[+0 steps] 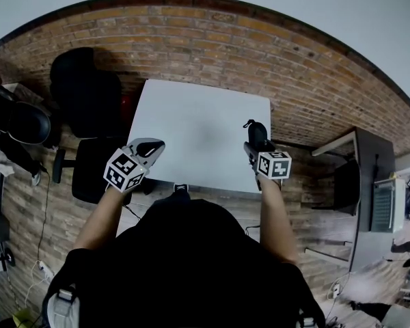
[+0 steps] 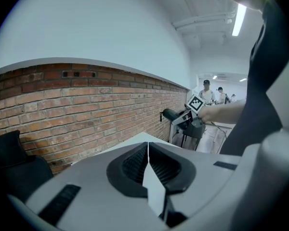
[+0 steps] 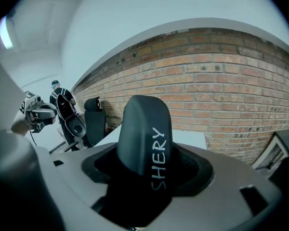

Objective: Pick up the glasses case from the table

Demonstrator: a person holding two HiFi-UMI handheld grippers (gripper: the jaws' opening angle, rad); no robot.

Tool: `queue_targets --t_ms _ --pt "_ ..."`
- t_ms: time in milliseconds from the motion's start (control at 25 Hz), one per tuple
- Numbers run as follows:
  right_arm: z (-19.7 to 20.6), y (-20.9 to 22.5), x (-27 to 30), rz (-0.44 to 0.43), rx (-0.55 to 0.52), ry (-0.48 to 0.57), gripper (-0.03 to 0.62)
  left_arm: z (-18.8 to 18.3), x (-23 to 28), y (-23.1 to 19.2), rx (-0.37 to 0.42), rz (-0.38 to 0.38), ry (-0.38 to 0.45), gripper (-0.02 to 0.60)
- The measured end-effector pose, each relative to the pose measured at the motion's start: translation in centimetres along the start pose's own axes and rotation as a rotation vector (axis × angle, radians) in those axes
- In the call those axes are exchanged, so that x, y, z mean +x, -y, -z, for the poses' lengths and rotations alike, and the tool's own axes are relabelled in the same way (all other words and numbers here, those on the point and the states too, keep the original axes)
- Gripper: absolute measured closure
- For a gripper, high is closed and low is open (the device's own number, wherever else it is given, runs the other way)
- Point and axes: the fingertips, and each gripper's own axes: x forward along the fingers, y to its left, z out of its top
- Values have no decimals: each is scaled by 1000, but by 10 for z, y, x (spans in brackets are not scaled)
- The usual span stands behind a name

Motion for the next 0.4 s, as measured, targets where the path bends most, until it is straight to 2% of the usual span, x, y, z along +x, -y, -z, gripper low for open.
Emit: queue_targets --t_ms 400 --pt "-6 -10 -32 -25 -6 54 272 -4 -8 14 11 -14 1 568"
